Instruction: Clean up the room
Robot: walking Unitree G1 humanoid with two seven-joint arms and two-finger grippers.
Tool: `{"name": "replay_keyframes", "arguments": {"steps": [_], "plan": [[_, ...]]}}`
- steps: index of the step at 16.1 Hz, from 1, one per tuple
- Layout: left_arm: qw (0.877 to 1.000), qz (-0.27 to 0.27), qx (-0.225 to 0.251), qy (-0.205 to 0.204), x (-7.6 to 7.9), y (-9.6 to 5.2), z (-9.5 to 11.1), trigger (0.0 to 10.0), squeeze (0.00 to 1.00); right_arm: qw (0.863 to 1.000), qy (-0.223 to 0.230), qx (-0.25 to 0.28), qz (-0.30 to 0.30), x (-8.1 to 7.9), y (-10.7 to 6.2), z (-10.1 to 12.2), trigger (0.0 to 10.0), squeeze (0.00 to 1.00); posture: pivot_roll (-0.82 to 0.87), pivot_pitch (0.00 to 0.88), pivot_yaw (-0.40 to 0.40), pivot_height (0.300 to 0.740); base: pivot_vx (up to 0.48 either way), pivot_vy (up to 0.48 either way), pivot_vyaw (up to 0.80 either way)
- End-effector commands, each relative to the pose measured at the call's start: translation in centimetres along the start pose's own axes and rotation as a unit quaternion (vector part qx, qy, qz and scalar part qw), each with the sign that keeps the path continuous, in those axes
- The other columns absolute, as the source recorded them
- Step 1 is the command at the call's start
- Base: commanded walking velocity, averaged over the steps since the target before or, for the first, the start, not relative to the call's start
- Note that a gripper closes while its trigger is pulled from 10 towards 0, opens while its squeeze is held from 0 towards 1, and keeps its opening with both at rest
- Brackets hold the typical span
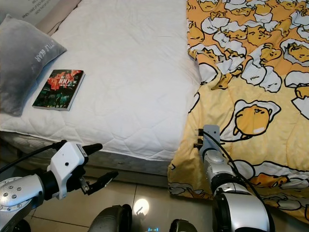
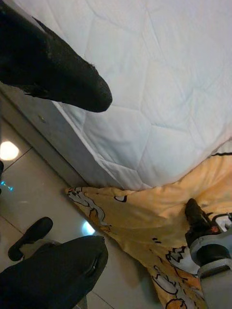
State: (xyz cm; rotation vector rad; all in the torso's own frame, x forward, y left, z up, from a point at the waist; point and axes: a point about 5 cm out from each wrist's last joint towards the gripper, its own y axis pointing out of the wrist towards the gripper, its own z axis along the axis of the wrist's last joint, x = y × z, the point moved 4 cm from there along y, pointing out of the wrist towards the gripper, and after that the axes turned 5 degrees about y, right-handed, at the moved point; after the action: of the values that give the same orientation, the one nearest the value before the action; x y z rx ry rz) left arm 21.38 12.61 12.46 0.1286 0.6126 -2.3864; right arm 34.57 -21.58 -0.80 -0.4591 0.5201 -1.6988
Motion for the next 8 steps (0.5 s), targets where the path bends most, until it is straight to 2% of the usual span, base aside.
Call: {"name": "replay_keyframes", "arguments": {"steps": [1, 6, 8], "plan": [[1.0, -0.013, -0.01, 0.001, 0.3, 0.0, -0.4, 10.0, 0.0, 1.0, -0.001, -0.019, -0.004, 0.4, -0.1, -0.9, 0.0, 0.0, 0.32, 0.155, 0.048, 0.74, 0.0, 0.0, 0.0], [0.998, -0.051, -0.022, -0.008, 1.4, -0.2, -1.0, 10.0, 0.0, 1.0, 0.009, -0.014, 0.001, 0.4, 0.0, -0.6, 0.0, 0.0, 0.31, 0.136, 0.049, 0.74, 0.0, 0.0, 0.0], [0.998, -0.055, -0.023, -0.009, 1.4, -0.1, -1.1, 10.0, 0.0, 1.0, 0.01, -0.014, 0.022, -0.1, -0.1, -1.0, 0.0, 0.0, 0.3, 0.125, 0.044, 0.74, 0.0, 0.0, 0.0]]}}
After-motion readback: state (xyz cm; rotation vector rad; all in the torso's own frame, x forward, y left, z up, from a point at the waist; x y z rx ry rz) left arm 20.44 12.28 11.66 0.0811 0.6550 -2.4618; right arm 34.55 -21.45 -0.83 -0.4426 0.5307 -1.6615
